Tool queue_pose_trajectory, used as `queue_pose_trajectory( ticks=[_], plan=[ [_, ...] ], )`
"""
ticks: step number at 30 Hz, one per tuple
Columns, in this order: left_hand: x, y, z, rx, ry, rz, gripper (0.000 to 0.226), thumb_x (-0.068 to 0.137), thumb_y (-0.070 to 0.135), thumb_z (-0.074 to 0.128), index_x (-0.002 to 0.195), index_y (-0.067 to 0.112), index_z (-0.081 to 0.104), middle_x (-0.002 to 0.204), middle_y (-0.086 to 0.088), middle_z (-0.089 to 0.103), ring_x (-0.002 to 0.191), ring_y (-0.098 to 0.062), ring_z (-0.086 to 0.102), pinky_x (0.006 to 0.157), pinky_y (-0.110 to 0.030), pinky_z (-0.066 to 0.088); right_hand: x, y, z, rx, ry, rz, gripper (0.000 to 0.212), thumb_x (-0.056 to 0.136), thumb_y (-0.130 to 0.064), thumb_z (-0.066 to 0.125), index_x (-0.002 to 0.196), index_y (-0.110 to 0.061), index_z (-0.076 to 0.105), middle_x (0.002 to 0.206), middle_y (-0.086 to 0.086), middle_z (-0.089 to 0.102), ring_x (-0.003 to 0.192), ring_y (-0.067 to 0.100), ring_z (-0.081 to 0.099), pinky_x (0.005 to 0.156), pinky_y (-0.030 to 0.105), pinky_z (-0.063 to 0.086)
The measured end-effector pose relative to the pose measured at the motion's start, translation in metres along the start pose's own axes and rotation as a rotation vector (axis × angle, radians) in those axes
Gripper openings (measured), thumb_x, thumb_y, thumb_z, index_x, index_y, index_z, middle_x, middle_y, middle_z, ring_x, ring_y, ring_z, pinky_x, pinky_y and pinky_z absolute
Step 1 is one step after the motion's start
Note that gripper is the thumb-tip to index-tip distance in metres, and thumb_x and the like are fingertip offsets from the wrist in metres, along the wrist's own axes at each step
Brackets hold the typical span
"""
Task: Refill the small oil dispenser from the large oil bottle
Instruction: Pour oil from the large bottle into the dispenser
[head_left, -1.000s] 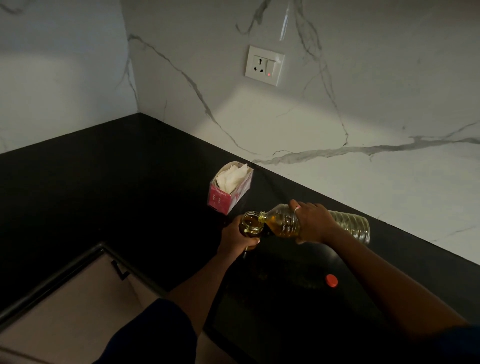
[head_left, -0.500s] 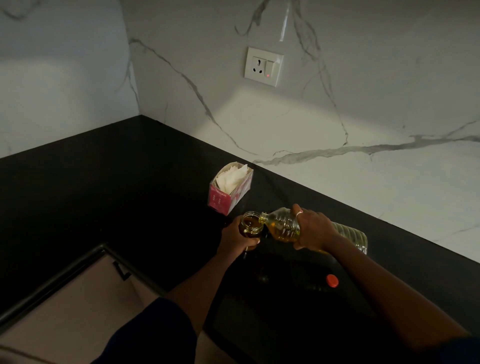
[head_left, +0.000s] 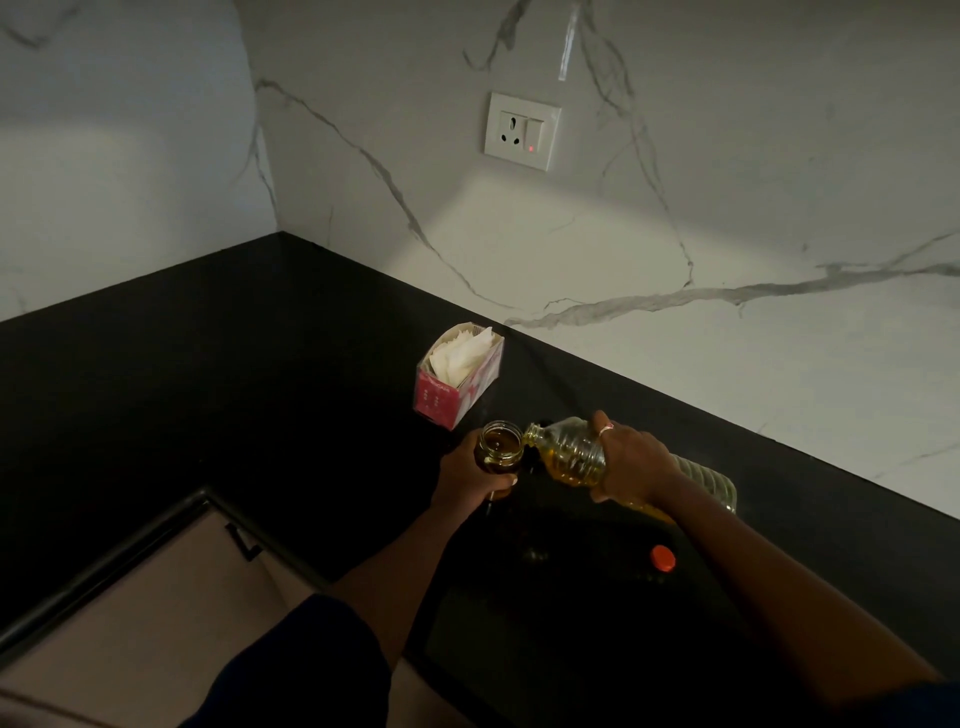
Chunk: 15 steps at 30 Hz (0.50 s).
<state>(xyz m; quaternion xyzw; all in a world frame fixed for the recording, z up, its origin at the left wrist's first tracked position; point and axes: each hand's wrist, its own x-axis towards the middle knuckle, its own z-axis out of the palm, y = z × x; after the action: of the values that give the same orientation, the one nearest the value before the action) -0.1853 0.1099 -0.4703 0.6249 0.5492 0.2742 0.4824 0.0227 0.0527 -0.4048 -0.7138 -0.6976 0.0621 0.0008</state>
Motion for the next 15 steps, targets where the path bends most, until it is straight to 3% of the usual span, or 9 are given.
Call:
queue_pose_trajectory(
  ticks=[4, 7, 12, 15],
  plan=[
    [-0.001, 0.001, 0.0, -0.012, -0.005, 0.003, 0.08, 0.064, 0.012, 0.081, 0.135, 0.016, 0.042, 0.13, -0.005, 0.053, 0.124, -0.021, 0.046, 0.104, -0.037, 0.04, -0.001, 0.007, -0.003, 0.057, 0.015, 0.048, 0.087, 0.056, -0.035, 0.083, 0.126, -0.019, 0.032, 0.117, 0.003, 0.056, 0.106, 0.022, 0.056, 0.089, 0.037, 0.045],
    [-0.001, 0.001, 0.0, -0.026, -0.005, 0.001, 0.079, 0.064, 0.011, 0.081, 0.134, 0.016, 0.043, 0.13, -0.005, 0.053, 0.124, -0.02, 0.046, 0.105, -0.036, 0.039, 0.001, 0.012, -0.012, 0.193, 0.086, 0.106, 0.085, 0.055, -0.029, 0.084, 0.123, -0.019, 0.033, 0.106, 0.003, 0.056, 0.094, 0.022, 0.058, 0.074, 0.033, 0.047],
    [-0.001, 0.004, 0.003, -0.02, -0.005, -0.013, 0.079, 0.065, 0.011, 0.08, 0.135, 0.015, 0.042, 0.133, -0.006, 0.051, 0.127, -0.022, 0.044, 0.106, -0.04, 0.038, 0.0, 0.01, -0.028, 0.585, 0.38, 0.177, 0.082, 0.052, -0.019, 0.085, 0.118, -0.02, 0.036, 0.09, -0.009, 0.052, 0.08, 0.009, 0.056, 0.061, 0.017, 0.042],
    [0.0, 0.006, 0.004, 0.0, 0.002, -0.026, 0.08, 0.066, 0.012, 0.08, 0.135, 0.015, 0.041, 0.134, -0.006, 0.049, 0.128, -0.023, 0.042, 0.107, -0.04, 0.037, 0.002, 0.004, -0.026, 0.803, 0.585, 0.234, 0.083, 0.054, -0.018, 0.088, 0.12, -0.017, 0.036, 0.096, -0.01, 0.053, 0.081, 0.004, 0.054, 0.068, 0.015, 0.041]
  ],
)
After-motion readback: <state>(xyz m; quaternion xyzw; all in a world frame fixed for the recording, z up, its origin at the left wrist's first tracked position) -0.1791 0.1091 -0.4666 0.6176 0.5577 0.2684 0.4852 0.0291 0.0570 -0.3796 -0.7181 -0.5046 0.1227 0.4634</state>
